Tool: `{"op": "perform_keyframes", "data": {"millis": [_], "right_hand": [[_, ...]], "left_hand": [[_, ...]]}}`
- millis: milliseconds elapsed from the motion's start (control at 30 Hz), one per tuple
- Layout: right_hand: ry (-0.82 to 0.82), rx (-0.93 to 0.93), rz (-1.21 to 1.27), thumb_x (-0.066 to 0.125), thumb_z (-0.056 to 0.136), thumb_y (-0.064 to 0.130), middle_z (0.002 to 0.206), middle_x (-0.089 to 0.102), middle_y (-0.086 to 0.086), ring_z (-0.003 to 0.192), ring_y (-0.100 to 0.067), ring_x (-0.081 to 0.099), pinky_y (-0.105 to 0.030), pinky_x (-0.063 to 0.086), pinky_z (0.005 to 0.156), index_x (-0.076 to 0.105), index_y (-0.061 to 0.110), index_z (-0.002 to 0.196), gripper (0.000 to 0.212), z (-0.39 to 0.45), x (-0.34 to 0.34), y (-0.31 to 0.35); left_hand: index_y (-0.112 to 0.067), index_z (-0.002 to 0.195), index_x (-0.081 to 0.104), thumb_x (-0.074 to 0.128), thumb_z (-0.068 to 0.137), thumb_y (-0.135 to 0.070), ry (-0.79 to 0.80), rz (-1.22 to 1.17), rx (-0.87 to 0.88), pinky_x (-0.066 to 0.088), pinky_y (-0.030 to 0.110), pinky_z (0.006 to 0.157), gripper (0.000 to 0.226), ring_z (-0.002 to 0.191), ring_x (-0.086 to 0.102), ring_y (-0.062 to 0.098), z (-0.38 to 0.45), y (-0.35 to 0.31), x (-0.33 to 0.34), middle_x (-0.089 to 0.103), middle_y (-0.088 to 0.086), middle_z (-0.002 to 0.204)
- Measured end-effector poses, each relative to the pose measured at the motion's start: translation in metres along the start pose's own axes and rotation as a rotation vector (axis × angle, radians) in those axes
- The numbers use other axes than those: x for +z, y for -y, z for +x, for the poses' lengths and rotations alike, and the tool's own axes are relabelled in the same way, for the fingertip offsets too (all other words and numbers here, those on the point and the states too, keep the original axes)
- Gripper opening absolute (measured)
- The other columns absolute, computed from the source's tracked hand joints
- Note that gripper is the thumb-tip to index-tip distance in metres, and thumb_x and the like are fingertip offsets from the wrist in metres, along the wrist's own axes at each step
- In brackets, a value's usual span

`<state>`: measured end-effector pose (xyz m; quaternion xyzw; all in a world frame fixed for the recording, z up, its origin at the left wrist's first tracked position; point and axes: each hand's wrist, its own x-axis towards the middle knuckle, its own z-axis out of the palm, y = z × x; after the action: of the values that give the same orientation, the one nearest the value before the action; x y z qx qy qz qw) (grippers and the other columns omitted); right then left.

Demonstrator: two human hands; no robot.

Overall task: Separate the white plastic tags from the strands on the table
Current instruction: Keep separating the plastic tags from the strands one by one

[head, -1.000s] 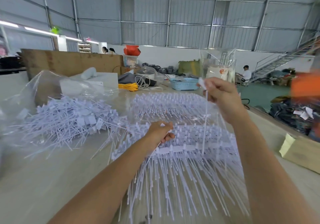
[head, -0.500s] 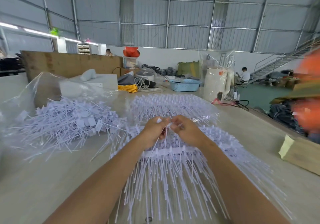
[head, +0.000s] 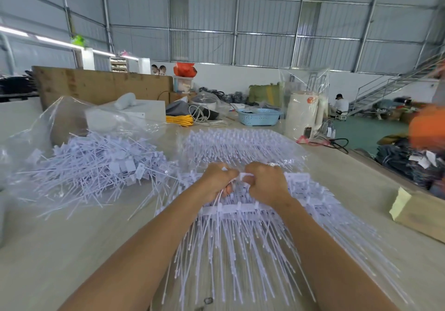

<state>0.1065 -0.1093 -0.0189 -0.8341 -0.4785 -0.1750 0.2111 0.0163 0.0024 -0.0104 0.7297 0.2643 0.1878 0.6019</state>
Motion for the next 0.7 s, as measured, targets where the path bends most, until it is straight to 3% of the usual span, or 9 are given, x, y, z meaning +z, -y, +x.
{"op": "perform_keyframes", "data": {"millis": [67,167,267,367,433,533,633,700], "right_hand": [[-0.064,0.086,0.052,0.055,0.092,0.019,0.092,0.065,-0.005,0.087,-0.027,0.061,-0.027,0.034,0.071,0.063,0.019,0.091,0.009,-0.002,-0.002,-0.01],[-0.117,0.232,0.381,0.056,0.092,0.022,0.068,0.054,0.0,0.07,-0.024,0.052,-0.029,0.036,0.062,0.056,0.027,0.072,0.021,-0.003,-0.008,-0.026],[-0.14,0.199,0.588,0.057,0.092,0.023,0.069,0.059,-0.003,0.062,-0.016,0.054,-0.029,0.043,0.063,0.06,0.018,0.074,0.018,-0.002,-0.022,-0.025],[-0.161,0.125,0.802,0.061,0.09,0.014,0.053,0.054,0.01,0.044,0.002,0.047,-0.011,0.036,0.05,0.058,0.018,0.067,0.024,0.0,-0.041,-0.015],[-0.146,0.067,0.834,0.061,0.09,0.012,0.046,0.048,0.012,0.042,0.002,0.043,-0.01,0.034,0.047,0.058,0.015,0.065,0.025,0.001,-0.053,-0.008],[-0.067,-0.017,0.779,0.057,0.092,0.009,0.06,0.052,0.005,0.053,-0.001,0.046,-0.014,0.036,0.056,0.062,0.008,0.077,0.015,0.004,-0.063,0.002],[0.038,-0.02,0.776,0.054,0.091,0.002,0.085,0.06,-0.005,0.076,-0.017,0.055,-0.019,0.044,0.07,0.06,0.01,0.097,0.012,0.005,-0.058,0.01],[0.101,-0.017,0.735,0.054,0.091,0.003,0.095,0.063,-0.016,0.084,-0.034,0.059,-0.034,0.05,0.08,0.054,0.013,0.108,0.02,0.004,-0.051,0.012]], "left_hand": [[-0.01,0.072,0.051,0.059,0.092,-0.015,0.143,-0.096,-0.097,0.027,0.011,0.03,0.023,0.026,0.037,0.007,-0.006,-0.011,-0.006,0.045,-0.001,0.036],[-0.011,0.086,0.048,0.053,0.094,-0.025,0.43,-0.717,-0.054,0.033,0.01,0.029,0.016,0.03,0.04,0.002,-0.013,-0.038,-0.025,0.049,-0.002,0.048],[-0.014,0.09,0.042,0.043,0.095,-0.043,0.414,-0.991,0.131,0.037,0.008,0.034,0.029,0.034,0.044,0.0,-0.01,-0.056,-0.043,0.052,-0.003,0.055],[-0.014,0.087,0.047,0.041,0.099,-0.036,0.221,-0.895,0.134,0.039,0.01,0.035,0.026,0.036,0.045,0.002,-0.004,-0.048,-0.038,0.054,0.001,0.058],[-0.012,0.082,0.05,0.041,0.101,-0.025,0.144,-0.754,0.064,0.037,0.011,0.033,0.025,0.036,0.046,0.003,-0.001,-0.034,-0.027,0.051,0.004,0.062],[-0.011,0.079,0.05,0.04,0.102,-0.024,0.139,-0.586,0.001,0.032,0.012,0.033,0.028,0.037,0.044,0.004,0.001,-0.019,-0.011,0.044,0.005,0.067],[-0.01,0.085,0.054,0.043,0.095,-0.047,0.171,-0.559,-0.004,0.032,0.015,0.035,0.04,0.04,0.043,0.006,-0.002,-0.02,-0.003,0.049,0.004,0.064],[-0.008,0.093,0.058,0.047,0.083,-0.061,0.218,-0.537,0.038,0.033,0.016,0.036,0.056,0.045,0.045,0.007,-0.006,-0.023,0.003,0.055,0.005,0.067]]}}
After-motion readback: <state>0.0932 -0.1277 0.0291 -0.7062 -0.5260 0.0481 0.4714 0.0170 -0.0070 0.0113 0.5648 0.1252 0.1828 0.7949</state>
